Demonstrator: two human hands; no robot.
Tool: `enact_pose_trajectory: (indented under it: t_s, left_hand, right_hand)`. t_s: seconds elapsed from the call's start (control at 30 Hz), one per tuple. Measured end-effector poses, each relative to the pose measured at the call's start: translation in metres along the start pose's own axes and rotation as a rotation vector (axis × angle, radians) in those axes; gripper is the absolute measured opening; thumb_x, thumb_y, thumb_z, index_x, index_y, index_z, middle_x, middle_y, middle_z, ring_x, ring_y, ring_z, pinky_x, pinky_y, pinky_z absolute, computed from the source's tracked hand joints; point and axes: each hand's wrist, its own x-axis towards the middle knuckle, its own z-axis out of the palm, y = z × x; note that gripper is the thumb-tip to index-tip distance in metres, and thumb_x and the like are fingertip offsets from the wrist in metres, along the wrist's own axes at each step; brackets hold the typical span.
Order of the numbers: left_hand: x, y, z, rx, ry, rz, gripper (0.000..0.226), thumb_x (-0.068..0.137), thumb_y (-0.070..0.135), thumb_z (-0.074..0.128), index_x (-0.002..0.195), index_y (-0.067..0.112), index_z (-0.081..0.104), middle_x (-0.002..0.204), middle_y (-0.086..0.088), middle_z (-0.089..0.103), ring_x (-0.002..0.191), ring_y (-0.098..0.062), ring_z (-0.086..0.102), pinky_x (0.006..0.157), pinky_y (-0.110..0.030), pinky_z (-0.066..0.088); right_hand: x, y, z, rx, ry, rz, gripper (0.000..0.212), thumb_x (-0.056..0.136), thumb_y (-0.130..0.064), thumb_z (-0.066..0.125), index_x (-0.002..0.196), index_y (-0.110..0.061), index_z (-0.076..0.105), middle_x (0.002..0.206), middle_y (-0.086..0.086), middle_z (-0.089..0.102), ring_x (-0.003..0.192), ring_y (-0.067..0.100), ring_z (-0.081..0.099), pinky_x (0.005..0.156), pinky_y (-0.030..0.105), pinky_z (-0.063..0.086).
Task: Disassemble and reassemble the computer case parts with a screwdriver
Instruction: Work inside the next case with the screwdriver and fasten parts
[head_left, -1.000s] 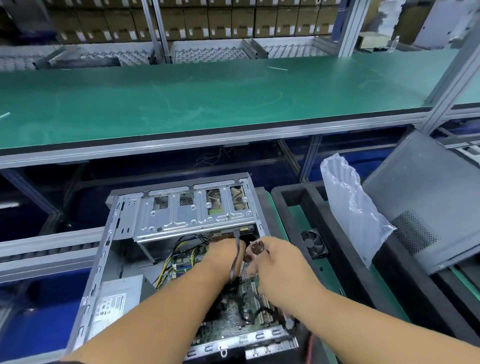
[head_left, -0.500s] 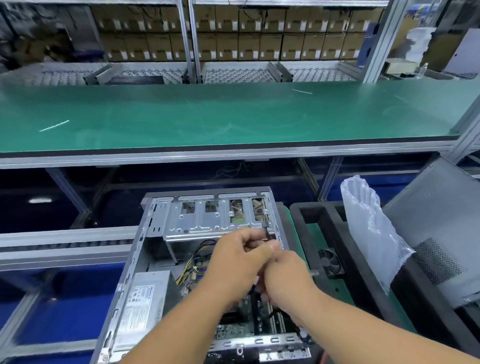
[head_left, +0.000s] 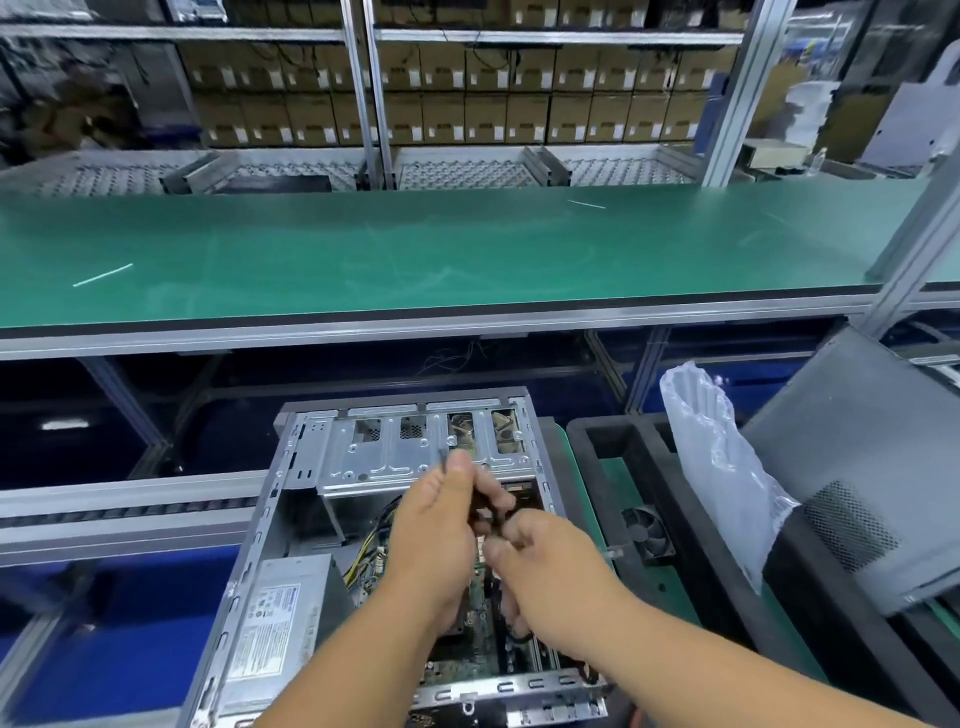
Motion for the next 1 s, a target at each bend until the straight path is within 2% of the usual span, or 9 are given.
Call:
enact_pose_trajectory:
  t_s: [0.13, 0.27, 0.33, 0.4, 0.5, 0.6, 0.73, 0.87, 1.0]
  left_hand:
    - [0.014, 0.004, -0.032, -0.209, 0.089, -0.09, 0.046, 0.104, 0.049, 0.045, 0.079, 0.015, 0.063, 0.061, -0.008, 0.056, 0.06, -0.024, 0.058, 0.067, -0.04, 0.047]
    - [0.022, 0.002, -0.065, -0.051, 0.199, -0.14, 0.055, 0.106, 0.056, 0.037, 0.084, 0.011, 0.059, 0.055, -0.001, 0.038, 0.05, -0.02, 0.044, 0.064, -0.038, 0.039]
    - [0.023, -0.004, -0.072, 0.111, 0.155, -0.208, 0.056, 0.107, 0.052, 0.034, 0.094, 0.009, 0.067, 0.055, -0.003, 0.039, 0.051, -0.021, 0.045, 0.066, -0.038, 0.038]
    - [0.022, -0.012, -0.074, 0.208, 0.062, -0.28, 0.038, 0.104, 0.037, 0.041, 0.106, 0.014, 0.071, 0.057, -0.006, 0.047, 0.052, -0.022, 0.049, 0.067, -0.038, 0.041]
    - [0.021, -0.023, -0.076, 0.247, -0.011, -0.355, 0.031, 0.107, 0.036, 0.041, 0.115, 0.018, 0.064, 0.065, -0.01, 0.065, 0.054, -0.024, 0.059, 0.055, -0.033, 0.05]
    - [0.023, -0.03, -0.084, 0.336, 0.121, -0.286, 0.025, 0.106, 0.038, 0.048, 0.115, 0.017, 0.058, 0.076, -0.009, 0.076, 0.066, -0.023, 0.071, 0.06, -0.03, 0.054]
    - [0.021, -0.03, -0.089, 0.391, 0.224, -0.125, 0.026, 0.098, 0.021, 0.067, 0.12, 0.032, 0.057, 0.088, -0.01, 0.073, 0.072, -0.02, 0.074, 0.057, -0.026, 0.057]
    - [0.019, -0.029, -0.09, 0.627, 0.085, -0.02, 0.023, 0.098, 0.018, 0.064, 0.11, 0.038, 0.068, 0.092, 0.001, 0.075, 0.07, -0.016, 0.072, 0.069, -0.037, 0.062]
    - [0.021, -0.033, -0.091, 0.889, -0.113, 0.044, 0.052, 0.098, 0.017, 0.056, 0.137, 0.051, 0.052, 0.106, 0.016, 0.068, 0.066, -0.007, 0.064, 0.062, -0.023, 0.054]
  right_hand:
    - [-0.01, -0.003, -0.019, -0.133, -0.224, -0.018, 0.008, 0.099, -0.029, 0.066, 0.093, -0.024, 0.066, 0.062, -0.007, 0.06, 0.056, 0.014, 0.054, 0.056, 0.024, 0.045]
    - [-0.013, 0.0, -0.024, -0.134, -0.055, -0.221, 0.013, 0.098, -0.029, 0.068, 0.101, -0.041, 0.068, 0.073, -0.02, 0.06, 0.06, 0.006, 0.052, 0.058, 0.02, 0.048]
    - [-0.012, 0.001, -0.02, -0.174, 0.011, -0.344, 0.014, 0.1, -0.03, 0.064, 0.1, -0.043, 0.067, 0.089, -0.021, 0.063, 0.073, 0.007, 0.06, 0.069, 0.02, 0.053]
    - [-0.01, 0.004, -0.011, -0.222, 0.04, -0.41, 0.016, 0.102, -0.028, 0.06, 0.099, -0.044, 0.065, 0.095, -0.021, 0.062, 0.085, 0.006, 0.06, 0.072, 0.017, 0.049]
    - [-0.007, 0.013, -0.001, -0.148, 0.08, -0.302, 0.023, 0.104, -0.023, 0.057, 0.097, -0.044, 0.064, 0.089, -0.014, 0.064, 0.078, 0.003, 0.057, 0.069, 0.014, 0.046]
    - [-0.003, 0.019, -0.001, -0.044, 0.12, -0.135, 0.025, 0.104, -0.018, 0.056, 0.094, -0.039, 0.066, 0.083, -0.001, 0.063, 0.058, 0.003, 0.052, 0.053, 0.014, 0.042]
    - [0.002, 0.019, -0.004, 0.079, 0.174, -0.026, 0.021, 0.105, -0.012, 0.054, 0.097, -0.028, 0.067, 0.082, 0.004, 0.062, 0.081, 0.03, 0.072, 0.044, 0.011, 0.04]
    - [0.01, 0.019, -0.002, 0.182, 0.21, 0.096, 0.022, 0.105, -0.013, 0.052, 0.1, -0.028, 0.067, 0.104, 0.005, 0.066, 0.08, 0.027, 0.076, 0.046, 0.01, 0.044]
    - [0.02, 0.024, -0.004, 0.31, 0.223, 0.161, 0.026, 0.101, -0.008, 0.052, 0.1, -0.026, 0.07, 0.108, 0.003, 0.064, 0.075, 0.032, 0.077, 0.06, 0.024, 0.046]
